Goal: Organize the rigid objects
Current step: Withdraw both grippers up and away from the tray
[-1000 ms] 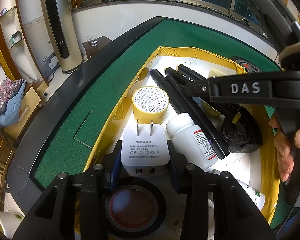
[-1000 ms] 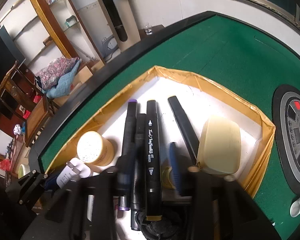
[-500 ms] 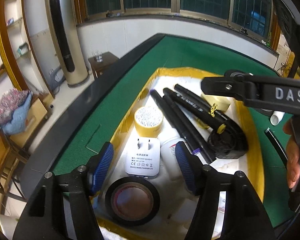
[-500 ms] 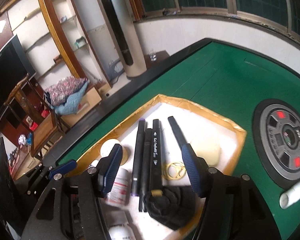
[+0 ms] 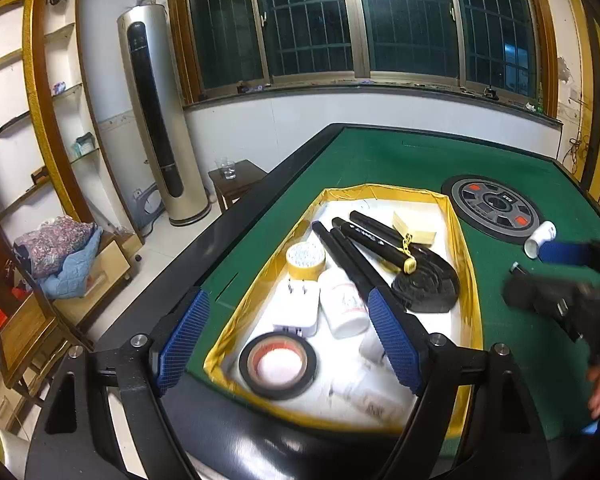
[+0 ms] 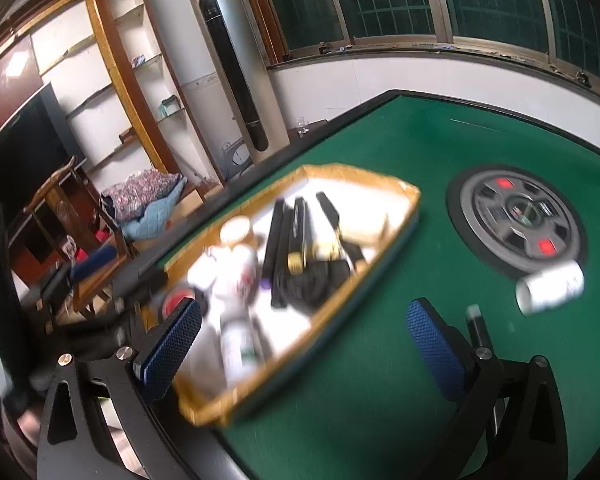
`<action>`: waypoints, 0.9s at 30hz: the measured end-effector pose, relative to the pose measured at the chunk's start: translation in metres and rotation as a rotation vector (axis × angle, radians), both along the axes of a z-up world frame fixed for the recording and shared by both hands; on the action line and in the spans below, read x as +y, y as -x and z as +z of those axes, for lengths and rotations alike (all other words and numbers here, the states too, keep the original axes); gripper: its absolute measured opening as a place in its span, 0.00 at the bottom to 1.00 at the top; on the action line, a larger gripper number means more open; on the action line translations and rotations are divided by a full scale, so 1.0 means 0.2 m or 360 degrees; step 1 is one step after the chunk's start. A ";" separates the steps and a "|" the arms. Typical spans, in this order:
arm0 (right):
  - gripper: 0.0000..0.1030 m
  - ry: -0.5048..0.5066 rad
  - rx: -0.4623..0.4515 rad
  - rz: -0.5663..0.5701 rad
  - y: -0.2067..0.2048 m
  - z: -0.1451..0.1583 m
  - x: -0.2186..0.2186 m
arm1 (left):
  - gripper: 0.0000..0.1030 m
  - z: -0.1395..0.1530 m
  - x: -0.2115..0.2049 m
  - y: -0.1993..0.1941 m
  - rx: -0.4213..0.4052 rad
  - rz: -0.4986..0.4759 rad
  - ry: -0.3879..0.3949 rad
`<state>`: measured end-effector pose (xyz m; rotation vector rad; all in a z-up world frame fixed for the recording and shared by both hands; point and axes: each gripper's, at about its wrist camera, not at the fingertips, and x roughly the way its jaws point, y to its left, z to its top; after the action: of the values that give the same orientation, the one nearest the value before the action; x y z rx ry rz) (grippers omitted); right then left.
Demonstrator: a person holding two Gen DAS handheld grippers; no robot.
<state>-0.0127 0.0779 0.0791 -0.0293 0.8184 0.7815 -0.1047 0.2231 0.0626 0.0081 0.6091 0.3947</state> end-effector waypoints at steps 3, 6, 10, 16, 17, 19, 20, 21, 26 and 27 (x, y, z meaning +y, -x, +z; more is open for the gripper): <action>0.98 0.0010 -0.0014 -0.0016 0.09 -0.03 -0.05 | 0.80 -0.02 -0.02 0.03 0.0037 0.0034 -0.0001; 0.98 0.0053 -0.0049 -0.0022 0.13 -0.03 -0.06 | 0.80 -0.02 -0.04 0.06 0.0054 0.0059 0.0012; 0.98 0.0061 -0.0118 -0.0034 0.17 0.02 -0.10 | 0.80 0.01 -0.06 0.10 0.0036 0.0085 0.0020; 0.98 0.0028 -0.0144 -0.0019 0.20 0.06 -0.09 | 0.80 0.02 -0.09 0.11 0.0060 0.0122 0.0003; 0.98 0.0027 -0.0142 -0.0018 0.20 0.06 -0.09 | 0.80 0.02 -0.08 0.11 0.0069 0.0120 0.0020; 0.98 0.0023 -0.0134 -0.0014 0.20 0.06 -0.09 | 0.80 0.01 -0.07 0.11 0.0083 0.0123 0.0054; 0.98 0.0023 -0.0129 -0.0012 0.20 0.06 -0.08 | 0.80 0.01 -0.07 0.11 0.0086 0.0124 0.0065; 0.98 0.0024 -0.0125 -0.0010 0.20 0.05 -0.08 | 0.80 0.00 -0.06 0.10 0.0088 0.0127 0.0069; 0.98 0.0027 -0.0116 -0.0001 0.20 0.05 -0.06 | 0.80 0.00 -0.05 0.10 0.0090 0.0142 0.0086; 0.98 0.0026 -0.0114 0.0002 0.20 0.05 -0.05 | 0.80 0.00 -0.05 0.10 0.0086 0.0143 0.0085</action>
<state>-0.0526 0.0676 0.0885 -0.0718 0.7571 0.7711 -0.1257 0.2125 0.0620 -0.0599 0.6748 0.4664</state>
